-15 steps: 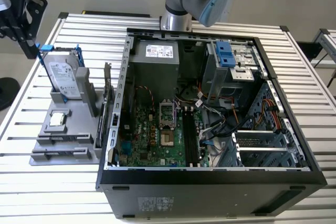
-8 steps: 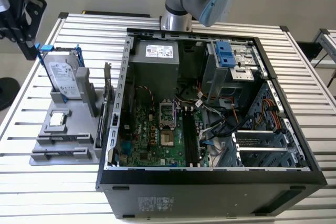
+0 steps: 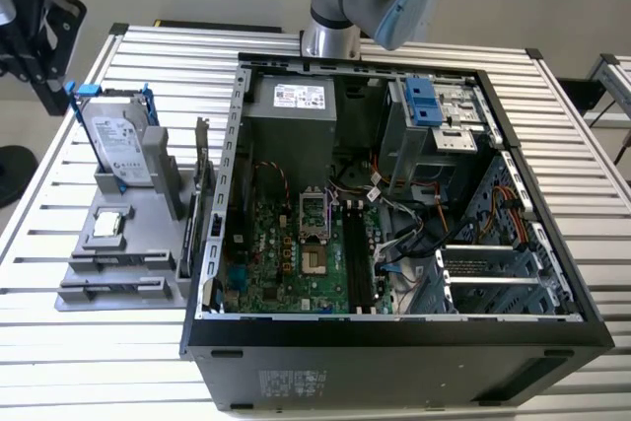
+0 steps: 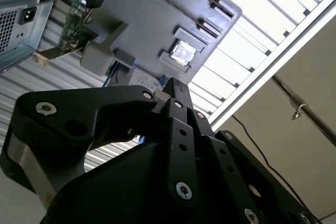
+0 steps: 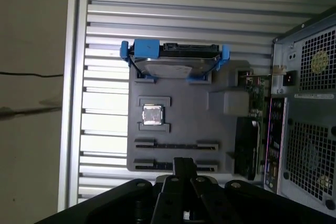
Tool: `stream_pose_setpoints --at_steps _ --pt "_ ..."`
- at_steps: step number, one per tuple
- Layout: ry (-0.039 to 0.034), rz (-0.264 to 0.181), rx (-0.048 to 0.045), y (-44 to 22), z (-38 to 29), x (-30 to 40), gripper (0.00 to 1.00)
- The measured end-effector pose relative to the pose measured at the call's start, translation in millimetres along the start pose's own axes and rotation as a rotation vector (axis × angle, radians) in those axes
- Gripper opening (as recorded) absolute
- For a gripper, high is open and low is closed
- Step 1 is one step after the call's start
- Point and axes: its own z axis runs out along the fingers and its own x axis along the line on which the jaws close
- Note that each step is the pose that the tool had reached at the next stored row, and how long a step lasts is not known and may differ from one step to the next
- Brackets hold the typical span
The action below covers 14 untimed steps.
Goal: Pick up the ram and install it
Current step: 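Reach for the ram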
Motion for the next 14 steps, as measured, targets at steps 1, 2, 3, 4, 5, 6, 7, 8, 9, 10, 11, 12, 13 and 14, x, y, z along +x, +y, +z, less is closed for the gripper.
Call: stream_pose_setpoints --at_steps 1,2,3,4,5,6,7,8,9,10,11,12,13,14 --pt "0.0 0.0 0.0 -0.4 0.0 0.0 0.0" --pt "0.0001 0.0 0.0 -0.9 -0.1 0.0 0.0" --pt "0.0 0.0 0.0 -1.3 -0.1 0.0 0.0" --pt "0.0 0.0 0.0 -1.8 -0.1 0.0 0.0" --pt "0.0 0.0 0.0 -2.2 -0.1 0.0 0.0" --pt "0.0 0.0 0.0 -2.7 -0.1 0.1 0.0" --pt "0.0 0.0 0.0 -3.1 -0.1 0.1 0.0" --pt "0.0 0.0 0.0 -3.6 -0.2 0.1 0.0" --pt "0.0 0.0 0.0 -4.0 -0.2 0.1 0.0" --pt "0.0 0.0 0.0 -4.4 -0.2 0.1 0.0" --pt "0.0 0.0 0.0 -4.8 -0.2 0.1 0.0" --pt "0.0 0.0 0.0 -5.3 -0.2 0.1 0.0" --pt "0.0 0.0 0.0 -5.7 -0.3 0.1 0.0" --pt "0.0 0.0 0.0 -6.0 -0.3 0.1 0.0"
